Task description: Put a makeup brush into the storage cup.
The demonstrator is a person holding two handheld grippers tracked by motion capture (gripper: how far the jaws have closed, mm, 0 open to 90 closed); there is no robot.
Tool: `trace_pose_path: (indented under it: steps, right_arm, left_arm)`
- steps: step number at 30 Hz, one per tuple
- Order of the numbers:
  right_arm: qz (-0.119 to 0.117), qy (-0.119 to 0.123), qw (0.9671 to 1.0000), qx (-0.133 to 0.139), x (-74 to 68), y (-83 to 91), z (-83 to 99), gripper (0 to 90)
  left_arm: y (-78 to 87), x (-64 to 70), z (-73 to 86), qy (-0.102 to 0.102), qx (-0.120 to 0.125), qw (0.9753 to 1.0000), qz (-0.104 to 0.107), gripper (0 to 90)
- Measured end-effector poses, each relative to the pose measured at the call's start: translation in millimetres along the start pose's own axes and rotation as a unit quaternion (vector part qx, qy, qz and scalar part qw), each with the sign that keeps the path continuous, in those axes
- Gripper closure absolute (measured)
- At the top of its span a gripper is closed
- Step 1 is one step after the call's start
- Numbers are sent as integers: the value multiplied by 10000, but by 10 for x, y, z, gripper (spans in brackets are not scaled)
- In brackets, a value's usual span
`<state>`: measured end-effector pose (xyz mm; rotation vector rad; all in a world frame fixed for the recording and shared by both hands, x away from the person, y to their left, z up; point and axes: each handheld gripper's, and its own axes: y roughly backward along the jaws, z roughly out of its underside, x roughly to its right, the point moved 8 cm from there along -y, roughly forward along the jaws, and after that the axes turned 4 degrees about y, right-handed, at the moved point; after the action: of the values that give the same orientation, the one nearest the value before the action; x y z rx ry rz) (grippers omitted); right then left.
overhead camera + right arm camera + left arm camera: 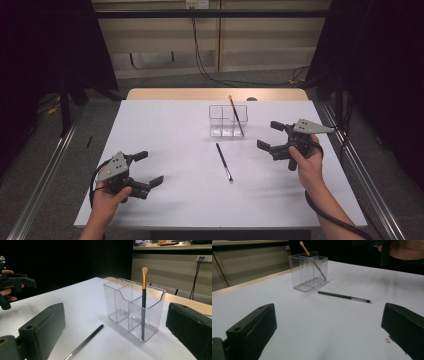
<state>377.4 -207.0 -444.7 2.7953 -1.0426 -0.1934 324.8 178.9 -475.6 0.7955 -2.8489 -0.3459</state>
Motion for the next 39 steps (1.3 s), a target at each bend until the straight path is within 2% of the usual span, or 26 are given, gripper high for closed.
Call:
trace_pose_path:
  steps: [26, 39]
  right_arm:
    - [40, -105, 9998, -158, -22, 204, 227, 21]
    - [81, -108, 9996, -255, -35, 366, 349, 23]
  left_arm:
    - [-1, -3, -2, 15, 21, 10000, -13, 0]
    - [1, -2, -6, 14, 27, 10000, -16, 0]
